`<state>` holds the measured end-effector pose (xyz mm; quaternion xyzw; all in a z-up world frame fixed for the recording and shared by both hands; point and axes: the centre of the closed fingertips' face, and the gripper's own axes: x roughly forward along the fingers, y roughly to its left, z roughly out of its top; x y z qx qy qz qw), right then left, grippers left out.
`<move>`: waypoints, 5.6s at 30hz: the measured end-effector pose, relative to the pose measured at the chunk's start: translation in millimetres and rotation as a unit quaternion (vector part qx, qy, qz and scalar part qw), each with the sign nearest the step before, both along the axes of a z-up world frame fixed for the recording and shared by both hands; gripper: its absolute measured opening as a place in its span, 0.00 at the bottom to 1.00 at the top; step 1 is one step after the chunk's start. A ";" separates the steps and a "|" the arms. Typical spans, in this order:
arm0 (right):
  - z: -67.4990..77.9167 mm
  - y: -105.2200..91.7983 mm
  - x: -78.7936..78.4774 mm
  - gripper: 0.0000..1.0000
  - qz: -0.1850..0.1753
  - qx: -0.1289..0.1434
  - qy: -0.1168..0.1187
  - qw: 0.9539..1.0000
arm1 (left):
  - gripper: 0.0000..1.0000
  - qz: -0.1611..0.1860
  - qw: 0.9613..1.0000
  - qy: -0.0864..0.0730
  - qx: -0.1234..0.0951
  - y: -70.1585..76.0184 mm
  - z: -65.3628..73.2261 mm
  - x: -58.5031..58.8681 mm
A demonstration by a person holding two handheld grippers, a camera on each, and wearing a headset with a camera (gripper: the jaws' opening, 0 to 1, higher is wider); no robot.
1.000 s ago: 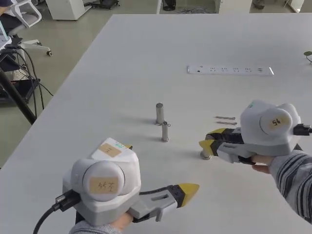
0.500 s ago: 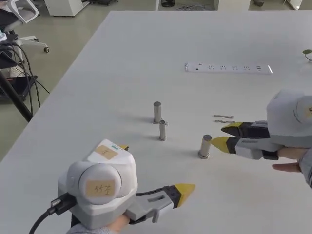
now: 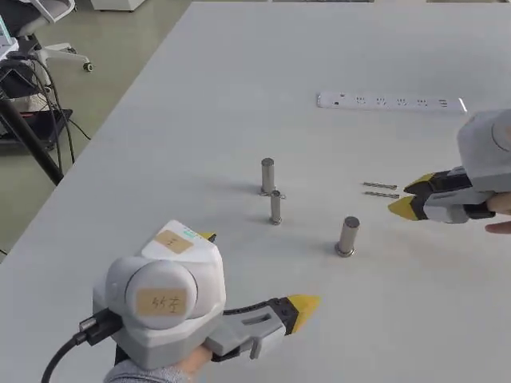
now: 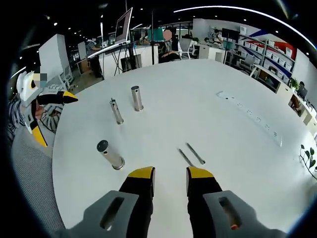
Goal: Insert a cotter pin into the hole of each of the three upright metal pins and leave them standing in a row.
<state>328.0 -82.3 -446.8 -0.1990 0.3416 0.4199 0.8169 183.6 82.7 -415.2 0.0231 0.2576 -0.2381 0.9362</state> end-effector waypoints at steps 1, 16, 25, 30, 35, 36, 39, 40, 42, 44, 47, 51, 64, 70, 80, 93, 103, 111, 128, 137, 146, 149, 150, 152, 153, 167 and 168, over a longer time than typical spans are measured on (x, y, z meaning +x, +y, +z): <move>-3.0 -3.2 6.8 0.20 -0.005 -0.016 -0.001 1.000 | 0.87 -0.001 1.000 0.001 0.000 0.2 -0.7 0.2; -40.1 -3.9 33.1 0.10 0.045 -0.090 0.020 0.995 | 0.83 -0.005 1.000 -0.006 0.010 1.8 -3.2 4.0; -43.7 -5.5 34.9 0.00 0.043 -0.109 0.045 0.992 | 0.83 -0.009 1.000 -0.004 0.009 2.4 -2.9 6.6; -44.0 -4.1 31.6 0.00 0.075 -0.139 0.033 0.987 | 0.82 -0.014 1.000 -0.002 0.007 1.6 -2.9 5.6; -44.4 -4.0 30.9 0.00 0.088 -0.150 0.026 0.984 | 0.80 -0.022 1.000 -0.007 0.003 -0.2 0.8 4.5; -44.2 -4.3 30.2 0.00 0.090 -0.148 0.021 0.985 | 0.80 -0.022 1.000 -0.007 0.004 0.1 0.6 4.5; -42.7 -5.3 27.4 0.00 0.094 -0.147 0.009 0.985 | 0.79 -0.022 1.000 -0.004 0.007 0.4 0.5 3.8; -41.5 -5.2 26.5 0.00 0.094 -0.144 0.005 0.985 | 0.79 -0.023 1.000 -0.006 0.007 0.0 1.8 4.0; -36.0 -4.6 26.3 0.00 0.091 -0.133 -0.012 0.987 | 0.77 -0.025 1.000 -0.007 0.007 -0.3 3.9 4.6; -32.1 -8.1 24.2 0.00 0.089 -0.132 -0.024 0.987 | 0.76 -0.027 1.000 -0.006 0.010 -0.2 4.9 5.7; -25.9 -12.5 20.0 0.00 0.085 -0.130 -0.039 0.987 | 0.74 -0.030 0.999 -0.009 0.008 -0.6 8.2 7.3; -14.6 -15.2 11.6 0.00 0.084 -0.125 -0.057 0.987 | 0.72 -0.035 0.999 -0.012 0.012 -2.1 11.4 9.3; 37.5 10.6 -32.0 0.00 0.109 -0.077 -0.140 0.981 | 0.62 -0.048 0.999 -0.005 0.000 -8.3 23.7 15.0; 51.8 30.3 -56.1 0.00 0.147 -0.076 -0.168 0.972 | 0.47 -0.070 0.997 0.007 -0.043 -22.0 30.4 17.2; 54.9 63.5 -95.1 0.00 0.234 -0.090 -0.199 0.947 | 0.37 -0.095 0.993 0.011 -0.062 -40.0 37.4 19.5; 58.6 90.2 -122.0 0.00 0.295 -0.077 -0.209 0.929 | 0.20 -0.077 0.988 0.041 -0.130 -47.9 40.8 17.9; 63.5 100.0 -128.9 0.00 0.305 -0.065 -0.215 0.925 | 0.07 -0.073 0.979 0.056 -0.179 -53.6 43.2 18.1; 66.1 104.9 -128.7 0.00 0.297 -0.053 -0.215 0.929 | 0.00 -0.065 0.975 0.058 -0.206 -56.9 44.7 21.9; 64.7 102.8 -129.0 0.00 0.233 0.027 -0.143 0.962 | 0.00 -0.132 0.983 0.003 -0.126 -61.3 46.3 18.9; 66.2 97.3 -131.1 0.11 0.168 0.108 -0.061 0.978 | 0.00 -0.189 0.978 -0.038 -0.079 -57.2 51.6 16.7; 64.0 96.8 -141.8 0.09 0.164 0.136 -0.018 0.977 | 0.00 -0.247 0.965 -0.056 -0.069 -62.4 54.5 6.6; 61.9 97.2 -144.9 0.09 0.169 0.133 -0.017 0.977 | 0.00 -0.261 0.961 -0.057 -0.072 -64.9 55.1 2.0; 61.3 97.5 -145.5 0.09 0.170 0.132 -0.017 0.976 | 0.00 -0.266 0.959 -0.056 -0.076 -66.0 55.7 0.2; 60.1 99.1 -148.2 0.08 0.175 0.134 -0.012 0.975 | 0.00 -0.272 0.957 -0.057 -0.077 -67.4 56.5 -2.1; 59.8 100.3 -149.9 0.08 0.178 0.135 -0.010 0.975 | 0.00 -0.278 0.956 -0.057 -0.075 -68.4 56.1 -4.2; 61.5 101.7 -156.8 0.00 0.212 0.108 -0.019 0.971 | 0.00 -0.283 0.955 -0.049 -0.078 -67.8 51.7 -9.0; 61.5 101.4 -156.8 0.00 0.214 0.105 -0.020 0.971 | 0.00 -0.283 0.955 -0.048 -0.078 -67.9 51.4 -9.1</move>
